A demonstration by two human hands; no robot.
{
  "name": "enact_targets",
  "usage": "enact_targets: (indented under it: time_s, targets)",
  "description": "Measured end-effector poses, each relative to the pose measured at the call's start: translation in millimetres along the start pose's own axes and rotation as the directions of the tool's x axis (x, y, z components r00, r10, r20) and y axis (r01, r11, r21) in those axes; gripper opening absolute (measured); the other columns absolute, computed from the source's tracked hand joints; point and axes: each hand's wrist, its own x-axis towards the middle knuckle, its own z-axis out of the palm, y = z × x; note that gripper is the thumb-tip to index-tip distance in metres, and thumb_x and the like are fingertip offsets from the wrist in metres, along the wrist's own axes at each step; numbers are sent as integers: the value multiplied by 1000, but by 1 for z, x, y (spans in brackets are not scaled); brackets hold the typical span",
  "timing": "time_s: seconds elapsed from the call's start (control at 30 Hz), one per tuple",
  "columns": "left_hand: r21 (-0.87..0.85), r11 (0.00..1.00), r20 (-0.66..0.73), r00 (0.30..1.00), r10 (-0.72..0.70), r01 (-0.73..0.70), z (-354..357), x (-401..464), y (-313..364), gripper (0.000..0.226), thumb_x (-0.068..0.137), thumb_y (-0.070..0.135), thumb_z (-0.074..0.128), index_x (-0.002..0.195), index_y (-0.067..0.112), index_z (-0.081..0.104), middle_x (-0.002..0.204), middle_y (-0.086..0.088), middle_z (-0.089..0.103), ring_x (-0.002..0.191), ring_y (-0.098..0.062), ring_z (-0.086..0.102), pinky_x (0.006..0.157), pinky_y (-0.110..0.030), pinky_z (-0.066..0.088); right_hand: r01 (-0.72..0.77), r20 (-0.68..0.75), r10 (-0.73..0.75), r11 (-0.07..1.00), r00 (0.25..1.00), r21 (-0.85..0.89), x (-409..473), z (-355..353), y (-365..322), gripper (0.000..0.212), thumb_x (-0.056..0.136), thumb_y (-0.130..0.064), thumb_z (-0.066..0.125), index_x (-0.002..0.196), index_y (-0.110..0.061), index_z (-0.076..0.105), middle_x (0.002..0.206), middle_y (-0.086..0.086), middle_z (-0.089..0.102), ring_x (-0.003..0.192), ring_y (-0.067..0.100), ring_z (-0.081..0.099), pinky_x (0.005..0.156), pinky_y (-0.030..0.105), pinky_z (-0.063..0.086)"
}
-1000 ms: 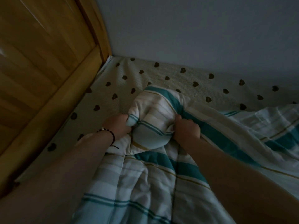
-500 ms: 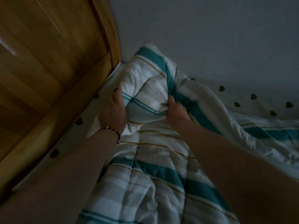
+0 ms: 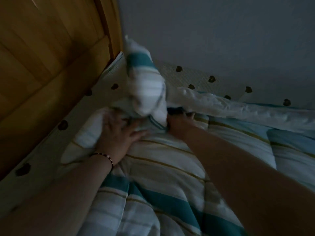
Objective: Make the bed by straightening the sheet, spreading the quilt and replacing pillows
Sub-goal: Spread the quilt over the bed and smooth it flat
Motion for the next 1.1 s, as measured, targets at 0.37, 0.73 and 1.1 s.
enact_targets:
  time_s: [0.37,0.73,1.1]
  targets:
    - [84,870,405,781,-476,486,51,69,-55,53,101,11,15,154,9,11,160,-6,13,142,-43,13,109,-58,30,-84,-76,86,996,993,29,83,-8,-10,50,100,-61,8,150,-57,2,166,-1,5,151,35,-8,103,80,-8]
    - [100,853,412,759,-504,512,51,73,-52,53,100,12,21,153,5,16,158,-10,20,139,-48,17,105,-62,30,-122,-7,123,988,992,99,69,-10,-24,54,100,-61,12,149,-55,-9,166,6,-10,149,32,-20,105,78,-7]
    - [-40,951,558,796,-233,306,-16,18,-30,60,95,15,47,149,4,23,149,-16,35,133,-35,36,107,-45,36,-29,46,24,994,999,104,-71,21,-60,52,98,-64,10,148,-58,-2,165,0,-17,150,34,-16,110,73,-1]
